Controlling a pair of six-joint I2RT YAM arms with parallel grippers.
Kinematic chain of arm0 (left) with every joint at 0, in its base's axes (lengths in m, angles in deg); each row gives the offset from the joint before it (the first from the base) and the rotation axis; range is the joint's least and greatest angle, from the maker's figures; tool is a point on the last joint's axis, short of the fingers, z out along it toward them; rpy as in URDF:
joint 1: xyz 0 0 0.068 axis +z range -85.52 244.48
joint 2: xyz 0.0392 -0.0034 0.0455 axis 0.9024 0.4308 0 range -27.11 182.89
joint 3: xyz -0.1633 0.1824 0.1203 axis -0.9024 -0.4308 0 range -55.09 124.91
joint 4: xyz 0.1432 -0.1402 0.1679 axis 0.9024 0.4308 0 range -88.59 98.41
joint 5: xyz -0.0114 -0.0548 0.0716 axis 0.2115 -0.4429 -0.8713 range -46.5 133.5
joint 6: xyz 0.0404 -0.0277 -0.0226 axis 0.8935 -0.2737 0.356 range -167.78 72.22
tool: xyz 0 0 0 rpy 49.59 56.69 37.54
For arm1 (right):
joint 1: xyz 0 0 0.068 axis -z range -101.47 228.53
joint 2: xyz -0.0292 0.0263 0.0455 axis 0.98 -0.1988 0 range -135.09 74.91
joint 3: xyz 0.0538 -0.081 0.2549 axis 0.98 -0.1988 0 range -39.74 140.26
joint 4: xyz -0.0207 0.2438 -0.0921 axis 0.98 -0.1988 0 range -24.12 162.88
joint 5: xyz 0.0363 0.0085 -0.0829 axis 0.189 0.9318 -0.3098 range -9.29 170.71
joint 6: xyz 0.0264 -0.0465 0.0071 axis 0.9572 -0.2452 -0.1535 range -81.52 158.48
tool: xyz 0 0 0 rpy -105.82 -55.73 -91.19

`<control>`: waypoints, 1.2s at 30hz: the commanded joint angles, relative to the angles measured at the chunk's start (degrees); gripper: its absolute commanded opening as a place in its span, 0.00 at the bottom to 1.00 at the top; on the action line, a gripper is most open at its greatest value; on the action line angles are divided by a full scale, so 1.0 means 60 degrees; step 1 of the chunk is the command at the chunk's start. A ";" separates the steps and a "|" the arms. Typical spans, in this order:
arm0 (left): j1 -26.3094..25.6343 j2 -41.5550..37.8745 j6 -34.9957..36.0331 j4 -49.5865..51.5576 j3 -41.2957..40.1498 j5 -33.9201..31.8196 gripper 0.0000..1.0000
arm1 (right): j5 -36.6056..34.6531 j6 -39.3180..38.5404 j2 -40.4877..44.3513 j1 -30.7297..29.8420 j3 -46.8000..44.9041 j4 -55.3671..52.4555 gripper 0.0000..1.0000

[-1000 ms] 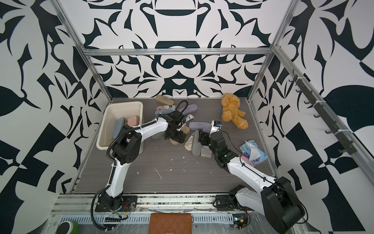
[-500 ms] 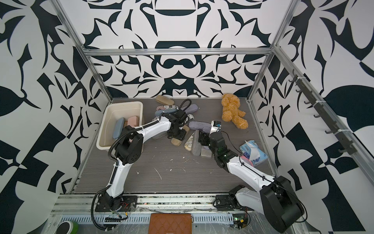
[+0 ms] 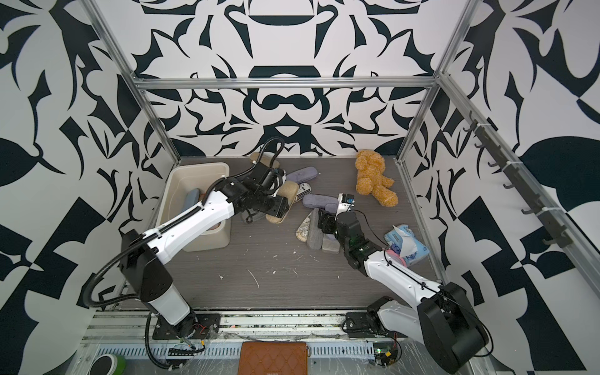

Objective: Put the glasses cases into the storage boxes
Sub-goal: Pick up the glasses case at the center of the board, then place the glasses case in the storage box.

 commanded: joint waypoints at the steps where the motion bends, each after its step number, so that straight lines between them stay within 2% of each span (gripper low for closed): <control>1: 0.0069 -0.1087 -0.0078 0.0720 -0.0041 -0.0522 0.63 | 0.0064 -0.0016 0.0109 0.0016 0.0065 0.0303 0.74; 4: 0.0465 -0.2198 0.0145 0.1510 0.0202 -0.1612 0.63 | 0.0132 0.0036 -0.0021 0.0014 0.0084 0.0360 0.74; 6: 0.1173 -0.2849 0.0205 0.2078 0.0193 -0.2106 0.63 | 0.0207 0.0073 -0.0055 0.0010 0.0105 0.0376 0.74; 12: 0.4547 -0.4675 0.0477 0.2193 -0.1750 -0.1485 0.63 | 0.0251 0.0108 -0.0096 0.0014 0.0093 0.0420 0.74; 15: 0.5879 -0.4644 0.0681 0.1610 -0.2691 -0.0950 0.63 | 0.0253 0.0124 -0.0152 0.0013 0.0093 0.0448 0.74; 17: 0.6526 -0.4200 0.0761 0.1468 -0.3029 -0.1027 0.63 | 0.0259 0.0124 -0.0216 0.0013 0.0093 0.0465 0.74; 20: 0.6694 -0.3573 0.0768 0.1181 -0.3302 -0.0914 0.64 | 0.0268 0.0110 -0.0164 0.0007 0.0100 0.0450 0.74; 23: 0.6720 -0.2353 0.0709 0.1162 -0.3396 -0.2030 0.65 | 0.0282 0.0110 -0.0110 0.0008 0.0096 0.0434 0.74; 28: 0.6724 -0.1350 0.0592 0.1121 -0.3346 -0.1416 0.66 | 0.0303 0.0103 -0.0111 0.0017 0.0104 0.0431 0.74; 32: 0.6720 -0.0988 0.0705 0.1466 -0.3309 -0.1172 0.76 | 0.0377 0.0073 -0.0005 0.0017 0.0118 0.0385 0.74; 36: 0.6717 -0.1578 0.0597 0.1582 -0.3260 -0.1084 0.93 | 0.0355 0.0024 0.0062 0.0011 0.0114 0.0333 0.75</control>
